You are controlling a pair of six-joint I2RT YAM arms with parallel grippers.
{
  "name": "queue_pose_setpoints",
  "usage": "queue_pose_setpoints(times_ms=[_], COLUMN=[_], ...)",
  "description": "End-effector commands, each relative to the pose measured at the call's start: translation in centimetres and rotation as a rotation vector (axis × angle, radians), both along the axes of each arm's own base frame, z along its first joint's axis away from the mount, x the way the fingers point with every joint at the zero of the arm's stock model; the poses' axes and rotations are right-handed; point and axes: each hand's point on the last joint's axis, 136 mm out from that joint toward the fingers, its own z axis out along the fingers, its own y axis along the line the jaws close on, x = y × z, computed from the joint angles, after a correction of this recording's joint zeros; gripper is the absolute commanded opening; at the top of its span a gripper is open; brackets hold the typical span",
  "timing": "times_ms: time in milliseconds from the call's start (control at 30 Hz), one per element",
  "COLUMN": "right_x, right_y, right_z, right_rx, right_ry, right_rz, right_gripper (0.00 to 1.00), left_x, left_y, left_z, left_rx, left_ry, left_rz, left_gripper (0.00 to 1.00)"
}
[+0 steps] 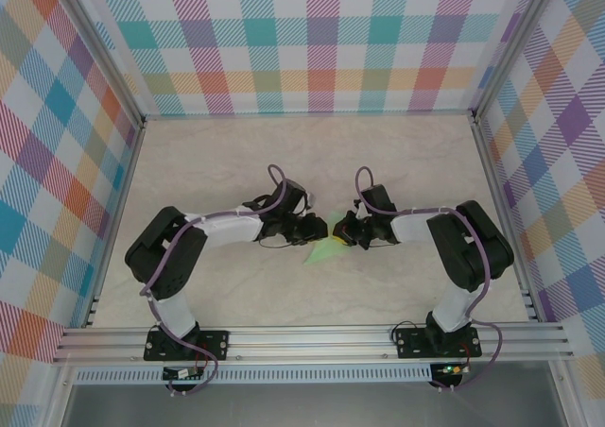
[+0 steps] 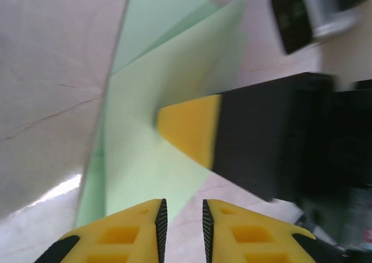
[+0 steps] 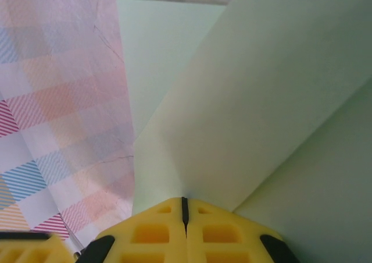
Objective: Fold a paper plane with a square sheet of paper (pick it up from the middle)
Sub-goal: Fourth fold the wing at the center of the table.
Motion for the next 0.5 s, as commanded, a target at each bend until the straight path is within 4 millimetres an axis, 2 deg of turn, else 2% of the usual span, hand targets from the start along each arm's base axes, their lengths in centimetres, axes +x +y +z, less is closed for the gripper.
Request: queue_pose_setpoints(times_ms=[0,233,467], right_x=[-1.9,-2.1,-2.3], right_y=[-2.9,-3.0,-3.2], right_z=[-4.3,-4.4,-4.5], right_rx=[-0.157,-0.165,-0.176], right_ry=[0.111,0.119,0.128], right_rz=[-0.086,-0.085,-0.084], right_gripper=[0.05,0.05,0.05], left_x=[-1.1,-1.9,-1.7], left_y=[-0.3,-0.6,0.1], left_z=[0.4,-1.8,-3.7], left_rx=[-0.054,-0.030,0.013], left_ry=[0.029,0.073,0.090], left_rz=[0.027,0.057,0.104], left_gripper=[0.26,0.26,0.22])
